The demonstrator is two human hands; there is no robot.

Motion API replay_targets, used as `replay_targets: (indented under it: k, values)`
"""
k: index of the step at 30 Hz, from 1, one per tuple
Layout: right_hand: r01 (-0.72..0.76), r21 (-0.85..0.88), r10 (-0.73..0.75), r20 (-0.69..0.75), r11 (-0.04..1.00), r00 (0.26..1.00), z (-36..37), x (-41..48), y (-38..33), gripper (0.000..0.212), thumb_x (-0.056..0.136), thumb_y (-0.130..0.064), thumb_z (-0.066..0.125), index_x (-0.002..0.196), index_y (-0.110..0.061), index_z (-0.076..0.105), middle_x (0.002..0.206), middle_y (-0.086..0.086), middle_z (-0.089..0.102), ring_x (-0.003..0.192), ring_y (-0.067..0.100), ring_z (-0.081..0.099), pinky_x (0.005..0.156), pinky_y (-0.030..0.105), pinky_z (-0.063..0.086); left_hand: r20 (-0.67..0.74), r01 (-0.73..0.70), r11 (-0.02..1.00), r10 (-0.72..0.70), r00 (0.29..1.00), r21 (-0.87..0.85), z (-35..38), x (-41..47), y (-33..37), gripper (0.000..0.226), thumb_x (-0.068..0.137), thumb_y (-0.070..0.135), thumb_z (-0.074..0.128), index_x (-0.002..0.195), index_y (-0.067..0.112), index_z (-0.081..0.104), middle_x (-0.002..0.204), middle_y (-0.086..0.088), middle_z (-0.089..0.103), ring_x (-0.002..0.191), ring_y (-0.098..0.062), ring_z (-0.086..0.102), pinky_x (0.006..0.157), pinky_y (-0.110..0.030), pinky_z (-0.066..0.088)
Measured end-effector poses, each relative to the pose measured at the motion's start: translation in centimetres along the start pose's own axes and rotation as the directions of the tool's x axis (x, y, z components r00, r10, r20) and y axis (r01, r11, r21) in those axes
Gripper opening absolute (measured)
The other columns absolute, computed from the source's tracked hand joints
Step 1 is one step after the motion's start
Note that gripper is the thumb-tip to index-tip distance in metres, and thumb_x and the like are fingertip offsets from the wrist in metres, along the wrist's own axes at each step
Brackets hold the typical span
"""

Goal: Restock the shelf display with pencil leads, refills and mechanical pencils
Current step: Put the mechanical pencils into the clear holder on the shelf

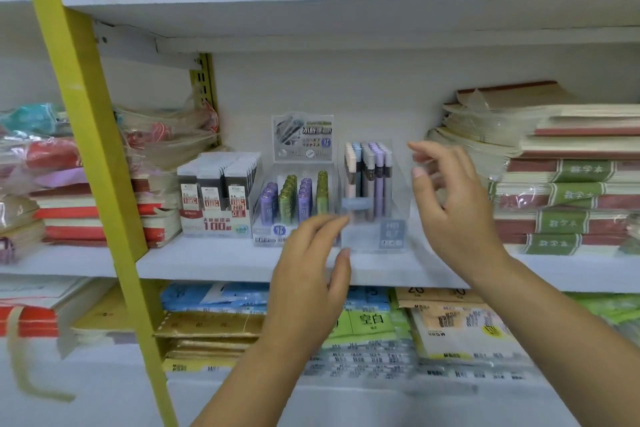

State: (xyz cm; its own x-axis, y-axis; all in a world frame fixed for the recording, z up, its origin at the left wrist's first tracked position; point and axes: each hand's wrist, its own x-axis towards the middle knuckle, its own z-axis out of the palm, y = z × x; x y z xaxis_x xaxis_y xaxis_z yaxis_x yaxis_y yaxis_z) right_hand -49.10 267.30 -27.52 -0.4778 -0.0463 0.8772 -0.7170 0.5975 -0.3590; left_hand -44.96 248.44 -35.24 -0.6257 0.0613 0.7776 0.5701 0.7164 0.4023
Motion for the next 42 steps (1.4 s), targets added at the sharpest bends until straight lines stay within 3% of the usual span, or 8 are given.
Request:
replay_targets:
  k: [6,11,15,22,26,33,36,42]
  values:
    - [-0.270,0.084,0.203,0.459,0.959,0.865,-0.1,-12.5,0.5,0.019,0.097,-0.023,0.050,0.100,-0.039,0.061,0.089,-0.015,0.062,0.076,0.005,0.059,0.060,0.014,0.042,0.416,0.183,0.982,-0.185,0.890,0.044,-0.2,-10.6,-4.0,0.028,0.097,0.018,0.058,0.124,0.021,0.065,0.105,0.008,0.061,0.092,-0.007,0.059,0.079,-0.021,0.046]
    - [-0.485,-0.403,0.549,0.811,0.776,0.204,4.5,-30.5,5.7,0.043,0.099,-0.029,0.050,0.140,-0.024,0.040,0.131,0.007,0.048,0.106,0.020,0.055,0.084,0.027,0.043,0.727,0.589,0.776,-0.537,0.429,0.225,3.4,-22.9,-9.2,0.034,0.096,0.025,0.062,0.130,0.020,0.061,0.121,-0.001,0.066,0.108,-0.015,0.062,0.094,-0.023,0.045]
    - [-0.658,-0.511,0.681,0.732,0.553,0.003,7.2,-39.6,6.8,0.064,0.098,-0.033,0.052,0.151,-0.017,0.021,0.148,0.015,0.041,0.132,0.029,0.045,0.101,0.032,0.038,0.753,0.718,0.599,-0.639,0.160,0.355,7.4,-30.1,-12.4,0.042,0.095,0.034,0.063,0.135,0.023,0.057,0.127,0.002,0.066,0.112,-0.010,0.059,0.093,-0.016,0.039]
    - [-0.826,-0.485,0.655,0.729,0.288,-0.200,9.0,-44.1,7.6,0.067,0.096,-0.037,0.054,0.150,-0.040,0.016,0.133,-0.002,0.048,0.104,0.020,0.064,0.090,0.040,0.054,0.806,0.826,0.361,-0.566,-0.176,0.434,13.9,-34.5,-15.8,0.054,0.093,0.032,0.068,0.142,0.019,0.050,0.118,0.002,0.064,0.106,-0.016,0.063,0.098,-0.030,0.050]
    - [-0.891,-0.430,0.619,0.742,0.144,-0.257,8.6,-44.4,7.9,0.068,0.094,-0.029,0.061,0.146,-0.047,0.022,0.120,-0.006,0.054,0.090,0.015,0.068,0.071,0.027,0.059,0.826,0.850,0.254,-0.474,-0.306,0.461,16.9,-35.9,-16.4,0.057,0.094,0.023,0.067,0.146,0.019,0.044,0.132,-0.004,0.062,0.109,-0.017,0.063,0.104,-0.038,0.050]
    - [-0.932,-0.361,0.597,0.756,0.039,-0.268,8.2,-44.9,8.1,0.064,0.095,-0.020,0.059,0.147,-0.045,0.029,0.123,-0.002,0.057,0.097,0.017,0.067,0.080,0.029,0.058,0.819,0.896,0.086,-0.452,-0.355,0.436,20.5,-37.6,-17.2,0.045,0.096,0.015,0.063,0.140,0.014,0.053,0.129,-0.009,0.066,0.111,-0.022,0.065,0.100,-0.035,0.051]
    - [-0.939,-0.344,0.586,0.764,0.015,-0.270,8.2,-45.0,8.2,0.065,0.094,-0.020,0.060,0.146,-0.046,0.030,0.123,-0.002,0.055,0.100,0.021,0.066,0.083,0.029,0.058,0.825,0.919,-0.006,-0.437,-0.357,0.394,21.5,-38.0,-17.2,0.035,0.096,0.009,0.063,0.131,0.008,0.060,0.123,-0.012,0.068,0.100,-0.020,0.067,0.079,-0.021,0.056]
    - [-0.943,-0.334,0.580,0.769,0.005,-0.269,7.9,-45.0,8.5,0.065,0.094,-0.023,0.061,0.145,-0.049,0.031,0.124,-0.005,0.054,0.099,0.018,0.067,0.078,0.022,0.057,0.836,0.920,-0.034,-0.406,-0.369,0.390,22.7,-38.6,-17.7,0.023,0.094,0.012,0.067,0.117,0.013,0.066,0.107,-0.003,0.071,0.095,-0.014,0.068,0.076,-0.018,0.056]
